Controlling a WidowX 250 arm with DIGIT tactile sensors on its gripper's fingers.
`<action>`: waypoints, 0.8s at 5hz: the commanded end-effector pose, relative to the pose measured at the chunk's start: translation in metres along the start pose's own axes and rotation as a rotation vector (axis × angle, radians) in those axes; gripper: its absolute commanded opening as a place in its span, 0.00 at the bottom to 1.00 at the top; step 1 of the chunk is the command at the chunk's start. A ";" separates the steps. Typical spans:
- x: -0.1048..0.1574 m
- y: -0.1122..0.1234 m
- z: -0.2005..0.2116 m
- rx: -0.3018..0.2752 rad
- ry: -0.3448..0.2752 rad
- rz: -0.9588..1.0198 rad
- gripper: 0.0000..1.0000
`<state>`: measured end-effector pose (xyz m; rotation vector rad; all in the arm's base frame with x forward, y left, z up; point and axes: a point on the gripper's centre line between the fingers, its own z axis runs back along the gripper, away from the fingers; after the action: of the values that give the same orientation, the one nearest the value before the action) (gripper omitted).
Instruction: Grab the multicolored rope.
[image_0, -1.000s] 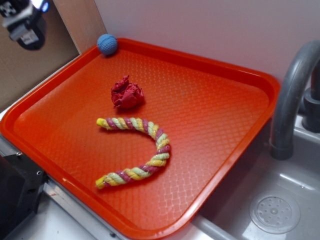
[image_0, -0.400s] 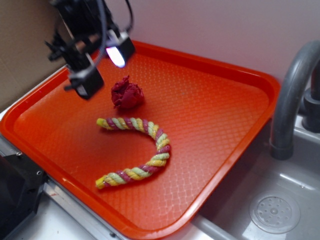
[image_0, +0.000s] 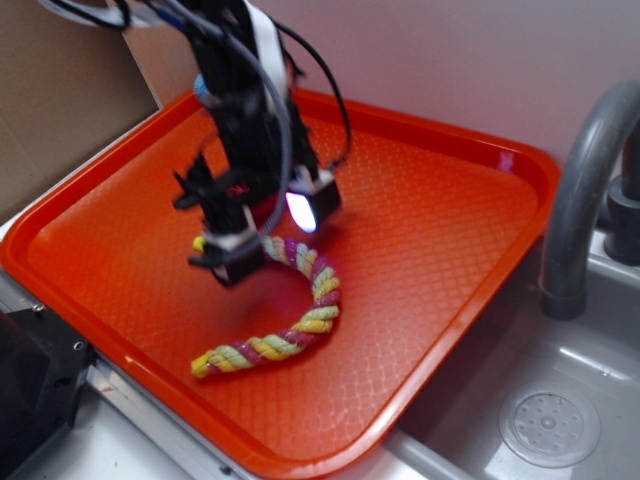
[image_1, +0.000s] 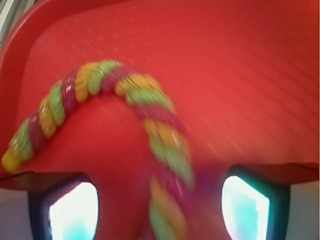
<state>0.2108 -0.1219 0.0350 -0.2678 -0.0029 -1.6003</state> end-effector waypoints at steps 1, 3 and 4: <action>0.023 -0.010 -0.019 -0.005 0.089 -0.007 1.00; 0.022 -0.008 -0.022 -0.003 0.109 0.017 0.00; 0.018 -0.010 -0.023 -0.005 0.108 0.028 0.00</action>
<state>0.2180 -0.1429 0.0210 -0.1720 0.0609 -1.5827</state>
